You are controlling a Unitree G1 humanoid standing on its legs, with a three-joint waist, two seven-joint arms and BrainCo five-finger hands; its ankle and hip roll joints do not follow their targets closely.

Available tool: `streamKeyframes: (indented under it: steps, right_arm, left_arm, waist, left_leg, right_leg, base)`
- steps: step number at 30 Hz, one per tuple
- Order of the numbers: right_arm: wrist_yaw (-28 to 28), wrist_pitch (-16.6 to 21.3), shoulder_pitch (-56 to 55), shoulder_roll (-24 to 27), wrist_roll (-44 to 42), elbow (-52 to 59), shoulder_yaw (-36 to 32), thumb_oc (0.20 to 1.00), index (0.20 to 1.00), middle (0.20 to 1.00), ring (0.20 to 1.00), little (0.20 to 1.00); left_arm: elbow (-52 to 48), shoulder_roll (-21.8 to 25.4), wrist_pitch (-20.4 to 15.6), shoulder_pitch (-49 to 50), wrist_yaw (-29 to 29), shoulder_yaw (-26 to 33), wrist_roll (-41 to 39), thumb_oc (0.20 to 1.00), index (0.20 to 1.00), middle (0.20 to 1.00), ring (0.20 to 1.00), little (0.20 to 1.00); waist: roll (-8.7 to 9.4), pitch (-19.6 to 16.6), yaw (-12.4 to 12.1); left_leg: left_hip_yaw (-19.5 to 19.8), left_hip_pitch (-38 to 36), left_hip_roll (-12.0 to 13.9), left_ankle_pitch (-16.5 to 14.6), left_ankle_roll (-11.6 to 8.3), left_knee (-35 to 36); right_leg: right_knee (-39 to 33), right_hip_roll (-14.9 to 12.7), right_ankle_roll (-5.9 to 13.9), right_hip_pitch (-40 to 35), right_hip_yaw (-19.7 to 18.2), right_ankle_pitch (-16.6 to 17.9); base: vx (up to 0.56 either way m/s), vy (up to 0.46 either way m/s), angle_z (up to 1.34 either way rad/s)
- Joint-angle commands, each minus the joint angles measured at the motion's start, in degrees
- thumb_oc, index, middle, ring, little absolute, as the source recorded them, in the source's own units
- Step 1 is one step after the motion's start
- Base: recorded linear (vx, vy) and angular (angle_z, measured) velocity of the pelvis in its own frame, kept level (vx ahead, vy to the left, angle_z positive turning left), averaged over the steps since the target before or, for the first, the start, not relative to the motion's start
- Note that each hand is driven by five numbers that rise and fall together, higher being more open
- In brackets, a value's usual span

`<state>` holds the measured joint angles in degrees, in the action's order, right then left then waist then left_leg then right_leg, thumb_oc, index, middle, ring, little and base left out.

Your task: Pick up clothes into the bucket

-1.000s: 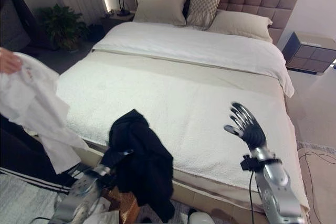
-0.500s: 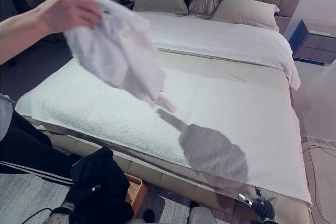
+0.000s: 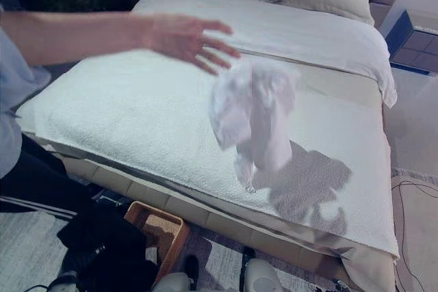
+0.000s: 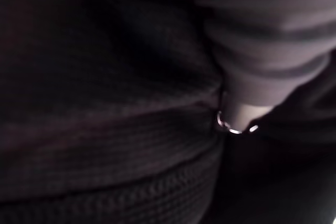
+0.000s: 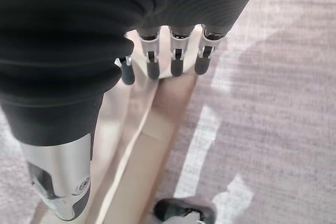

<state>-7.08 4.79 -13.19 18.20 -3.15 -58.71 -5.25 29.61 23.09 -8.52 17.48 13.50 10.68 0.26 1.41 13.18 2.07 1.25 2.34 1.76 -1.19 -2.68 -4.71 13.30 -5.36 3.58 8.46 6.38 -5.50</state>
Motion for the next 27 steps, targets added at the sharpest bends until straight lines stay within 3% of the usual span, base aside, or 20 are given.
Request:
streamKeyframes:
  steps: [1,7,14,21,27]
  right_arm:
    - [-2.1,1.3,3.5,-1.6,-0.7,-1.6,3.9,1.000,1.000,1.000,1.000,1.000]
    - [-2.6,1.7,5.1,-2.2,-1.3,-2.7,5.3,1.000,1.000,1.000,1.000,1.000]
    - [-3.0,1.5,6.0,-2.8,-1.4,-3.8,6.5,1.000,1.000,1.000,1.000,1.000]
    - [-3.1,1.4,7.1,-1.9,-1.3,-4.2,7.3,1.000,1.000,1.000,1.000,1.000]
    - [-3.4,1.9,7.8,-1.3,-1.0,-2.9,8.3,1.000,1.000,1.000,1.000,1.000]
  left_arm:
    - [-4.0,4.1,-4.5,-2.5,6.7,6.1,-2.1,0.200,0.200,0.200,0.200,0.200]
    - [-6.2,6.4,-4.8,-3.4,11.7,8.8,-0.2,0.200,0.200,0.200,0.200,0.200]
    - [-11.6,6.1,-7.1,-4.1,14.7,13.2,-3.9,0.200,0.200,0.200,0.200,0.200]
    - [-10.9,7.4,-6.6,-5.4,13.6,11.0,-2.2,0.200,0.200,0.200,0.200,0.200]
    - [-0.9,10.4,-4.3,-9.3,12.1,5.7,2.0,0.200,0.200,0.200,0.200,0.200]
  waist:
    - [3.01,0.5,-0.4]
    - [3.10,1.3,-0.9]
    - [2.95,1.6,-1.6]
    - [2.47,1.9,-1.4]
    - [2.64,3.5,-1.1]
  left_leg:
    - [1.6,4.2,-2.4,-4.7,-0.08,-7.6]
    - [1.7,4.5,-2.4,-4.8,-0.13,-7.6]
    - [1.9,4.8,-2.5,-4.8,-0.24,-7.5]
    - [2.1,4.9,-2.6,-4.6,-0.22,-7.3]
    - [2.2,6.1,-2.6,-4.2,-0.23,-7.9]
  right_leg:
    - [-6.7,-3.3,4.61,-5.7,0.6,2.5]
    - [-6.6,-3.3,4.68,-5.4,0.4,2.5]
    - [-6.7,-3.5,4.72,-5.0,0.5,2.6]
    - [-6.6,-3.7,4.65,-4.8,0.6,2.6]
    - [-6.0,-3.7,4.70,-3.4,0.6,2.9]
  base:
    - [-0.01,0.006,0.07]
    - [0.00,0.001,0.01]
    - [0.00,0.000,0.00]
    - [0.00,0.003,0.02]
    - [-0.03,0.002,0.00]
